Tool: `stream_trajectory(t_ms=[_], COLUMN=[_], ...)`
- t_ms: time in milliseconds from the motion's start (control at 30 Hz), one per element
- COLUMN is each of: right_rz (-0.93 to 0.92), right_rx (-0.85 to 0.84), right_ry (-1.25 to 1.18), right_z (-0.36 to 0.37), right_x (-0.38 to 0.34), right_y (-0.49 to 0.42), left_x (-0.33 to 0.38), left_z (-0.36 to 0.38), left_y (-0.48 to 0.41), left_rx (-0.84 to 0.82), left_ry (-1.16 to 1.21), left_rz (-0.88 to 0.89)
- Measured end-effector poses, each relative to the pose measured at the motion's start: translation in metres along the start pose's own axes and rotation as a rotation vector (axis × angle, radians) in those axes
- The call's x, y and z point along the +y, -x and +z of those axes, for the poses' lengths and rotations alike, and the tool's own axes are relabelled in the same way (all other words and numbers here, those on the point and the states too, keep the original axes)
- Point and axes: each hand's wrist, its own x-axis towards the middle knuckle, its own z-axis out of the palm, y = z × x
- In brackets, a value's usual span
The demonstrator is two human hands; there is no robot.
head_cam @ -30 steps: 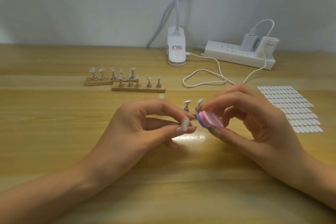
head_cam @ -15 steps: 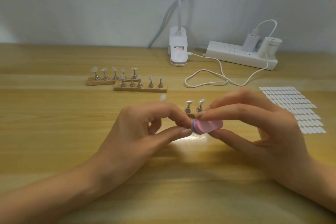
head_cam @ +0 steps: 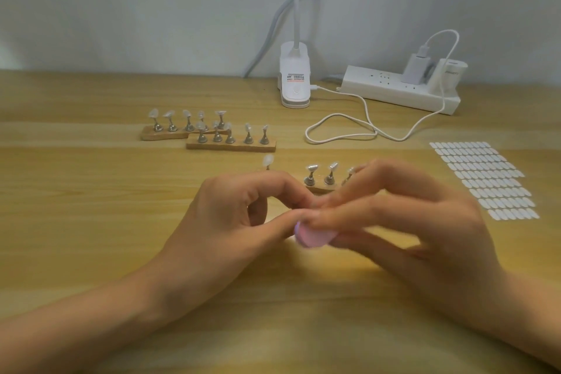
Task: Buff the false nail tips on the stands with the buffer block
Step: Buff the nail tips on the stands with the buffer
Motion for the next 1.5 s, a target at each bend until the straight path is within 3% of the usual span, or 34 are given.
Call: stream_trajectory(t_ms=[133,267,367,700,967,1133,1500], right_rz=[0.054,-0.027,0.051,-0.027,0.091,0.011,0.009], right_rx=[0.043,0.003,0.045,0.007,0.066,0.006,0.016], right_ry=[0.01,0.035,-0.026,0.018,-0.063,-0.017,-0.007], right_z=[-0.002,0.001,-0.003,0.0,-0.006,-0.002,-0.002], right_x=[0.004,0.004,0.006,0.005,0.013,0.007,0.004], right_y=[-0.002,0.0,-0.001,-0.002,-0.001,0.0,-0.002], left_x=[-0.003,-0.002,-0.002,-0.001,-0.002,0.003,-0.004], left_z=[0.0,0.0,0.001,0.001,0.002,0.002,0.001], left_y=[-0.001,0.0,0.001,-0.001,0.0,-0.003,-0.002], left_rx=[0.002,-0.016,-0.01,-0.015,-0.009,-0.029,-0.027], left_ry=[-0.008,-0.036,-0.035,-0.023,-0.031,-0.07,0.034], left_rz=[0.0,0.034,0.037,0.031,0.041,0.099,0.015])
